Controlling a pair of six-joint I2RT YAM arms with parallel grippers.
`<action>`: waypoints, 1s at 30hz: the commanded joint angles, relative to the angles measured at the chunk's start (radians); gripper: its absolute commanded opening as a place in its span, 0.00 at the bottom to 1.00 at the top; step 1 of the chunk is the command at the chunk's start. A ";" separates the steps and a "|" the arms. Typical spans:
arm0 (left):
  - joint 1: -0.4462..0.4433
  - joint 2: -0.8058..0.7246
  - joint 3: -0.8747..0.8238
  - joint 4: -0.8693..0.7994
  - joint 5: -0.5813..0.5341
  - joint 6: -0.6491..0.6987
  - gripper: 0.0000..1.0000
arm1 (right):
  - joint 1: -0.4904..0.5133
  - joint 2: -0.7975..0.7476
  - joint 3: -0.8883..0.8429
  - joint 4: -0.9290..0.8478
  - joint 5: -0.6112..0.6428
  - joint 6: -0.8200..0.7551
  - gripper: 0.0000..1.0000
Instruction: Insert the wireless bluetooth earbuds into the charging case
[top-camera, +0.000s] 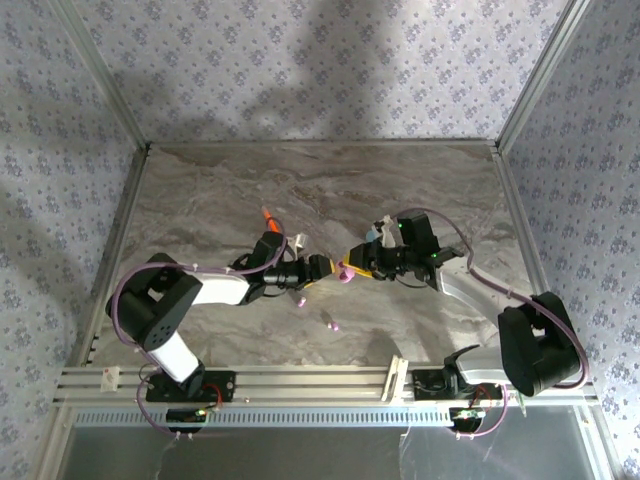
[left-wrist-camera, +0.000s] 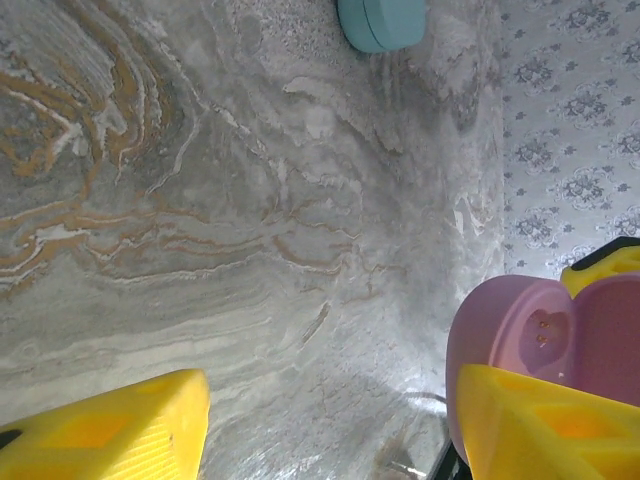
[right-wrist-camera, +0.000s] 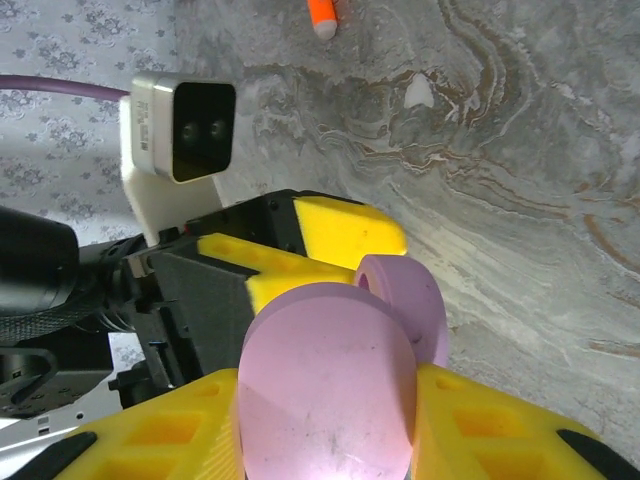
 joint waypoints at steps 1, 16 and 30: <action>0.014 -0.030 -0.007 -0.010 0.006 0.026 0.67 | -0.014 -0.018 0.003 -0.012 -0.028 -0.026 0.39; 0.026 -0.167 -0.010 -0.085 0.019 0.041 0.28 | -0.011 0.098 -0.031 0.079 -0.044 -0.022 0.39; 0.013 -0.067 0.002 -0.034 0.039 0.037 0.07 | 0.052 0.265 -0.006 0.259 -0.077 0.068 0.39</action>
